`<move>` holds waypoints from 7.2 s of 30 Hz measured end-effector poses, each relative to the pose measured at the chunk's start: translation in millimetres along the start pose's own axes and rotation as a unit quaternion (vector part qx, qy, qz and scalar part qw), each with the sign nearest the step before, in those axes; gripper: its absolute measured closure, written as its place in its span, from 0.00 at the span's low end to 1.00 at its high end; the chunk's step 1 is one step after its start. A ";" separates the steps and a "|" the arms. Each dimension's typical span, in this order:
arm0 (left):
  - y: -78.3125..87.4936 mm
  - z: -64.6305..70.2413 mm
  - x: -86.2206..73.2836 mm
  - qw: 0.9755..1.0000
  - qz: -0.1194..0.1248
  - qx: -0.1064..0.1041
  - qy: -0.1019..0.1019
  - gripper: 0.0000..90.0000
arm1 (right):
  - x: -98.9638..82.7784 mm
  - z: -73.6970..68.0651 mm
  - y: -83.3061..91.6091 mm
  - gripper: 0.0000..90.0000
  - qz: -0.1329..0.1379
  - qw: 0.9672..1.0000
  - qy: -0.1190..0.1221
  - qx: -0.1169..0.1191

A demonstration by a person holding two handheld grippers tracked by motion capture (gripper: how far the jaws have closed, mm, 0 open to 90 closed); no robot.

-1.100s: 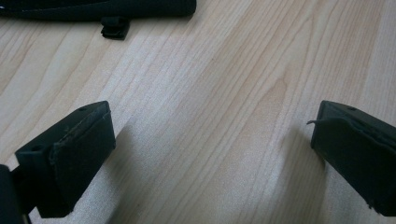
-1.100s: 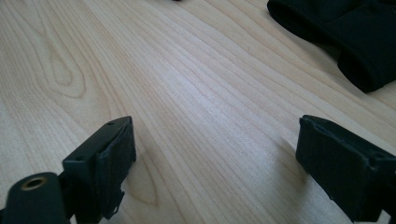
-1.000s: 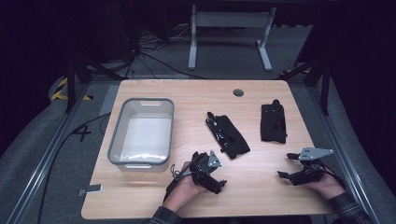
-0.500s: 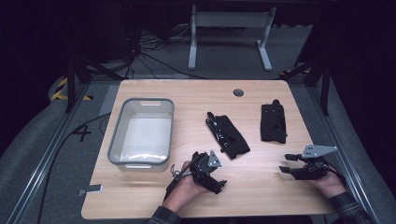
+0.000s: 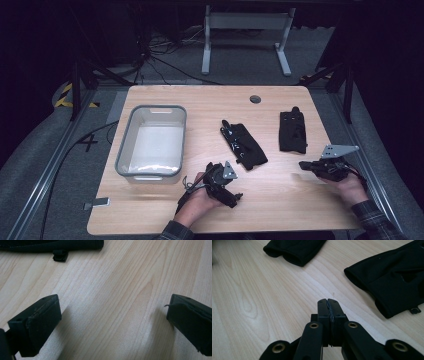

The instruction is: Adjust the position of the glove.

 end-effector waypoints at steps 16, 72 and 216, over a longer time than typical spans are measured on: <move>-0.1 0.0 0.1 1.000 0.000 -0.001 -0.002 0.00 | 26.2 33.8 -28.4 1.00 0.003 1.000 -0.012 -0.021; 0.6 0.0 -0.4 1.000 -0.002 -0.003 -0.004 0.00 | 7.9 9.0 -30.6 1.00 -0.051 0.998 0.011 0.039; -14.7 -49.5 67.2 0.996 -0.049 -0.060 0.033 1.00 | -1.0 -17.4 -4.7 0.53 -0.013 1.000 0.015 0.022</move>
Point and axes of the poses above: each handheld gripper's, and its own axes: y roughly backward along the jaws, x roughly out of its top, z roughly to its right, the point moved 1 cm from there along -y, roughly forward along the jaws, and after that the axes turned 10 degrees about -x, right-handed, at the moved point
